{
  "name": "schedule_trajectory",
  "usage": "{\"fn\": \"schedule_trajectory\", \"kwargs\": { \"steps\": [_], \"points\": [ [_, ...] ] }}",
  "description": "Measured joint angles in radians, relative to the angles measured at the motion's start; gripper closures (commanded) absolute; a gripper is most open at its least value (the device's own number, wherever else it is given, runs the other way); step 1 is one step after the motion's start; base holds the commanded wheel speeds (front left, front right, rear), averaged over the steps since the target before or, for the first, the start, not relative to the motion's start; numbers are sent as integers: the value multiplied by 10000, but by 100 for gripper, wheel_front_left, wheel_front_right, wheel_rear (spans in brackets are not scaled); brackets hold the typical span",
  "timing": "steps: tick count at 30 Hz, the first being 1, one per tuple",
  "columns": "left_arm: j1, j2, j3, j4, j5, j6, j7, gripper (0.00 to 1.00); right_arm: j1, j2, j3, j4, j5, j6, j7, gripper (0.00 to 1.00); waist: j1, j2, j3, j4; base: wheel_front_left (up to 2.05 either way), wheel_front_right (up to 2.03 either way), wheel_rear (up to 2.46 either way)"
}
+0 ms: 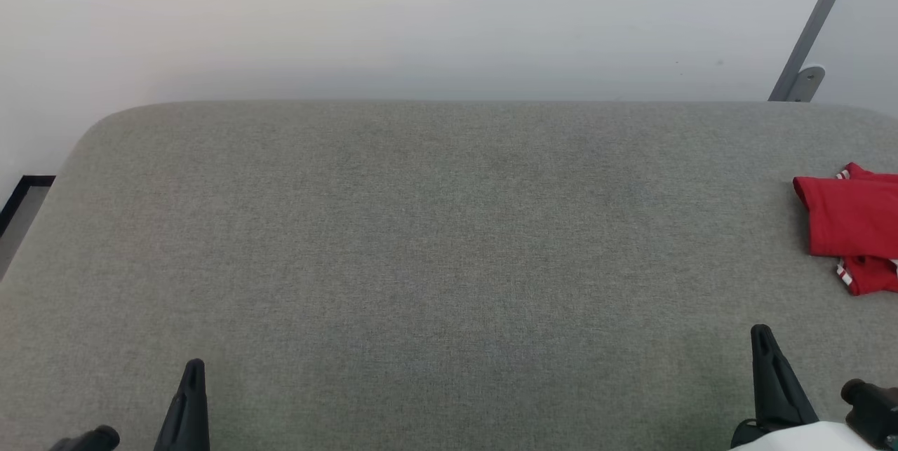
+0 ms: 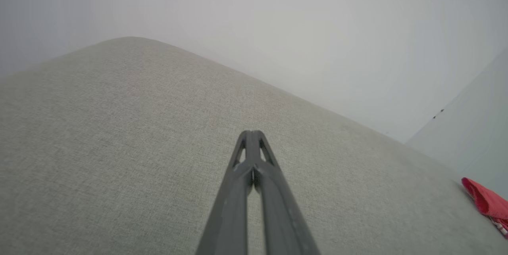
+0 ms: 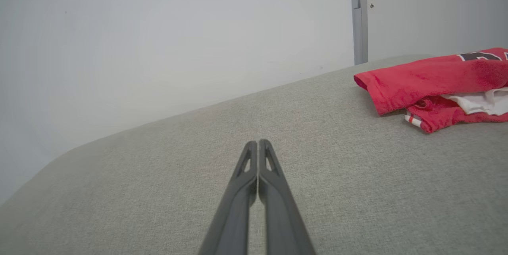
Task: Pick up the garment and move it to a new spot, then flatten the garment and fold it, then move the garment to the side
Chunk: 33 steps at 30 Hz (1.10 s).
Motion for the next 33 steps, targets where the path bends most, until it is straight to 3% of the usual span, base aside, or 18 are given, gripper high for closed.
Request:
{"fn": "schedule_trajectory", "kwargs": {
  "steps": [33],
  "points": [
    [-1148, -360, 261, 548, -4245, 0, 1231, 100, -848, 71, -63, 311, 4859, -2, 1323, 100, 0, 0, 39, -138, 0, 0, 0]
  ]
}}
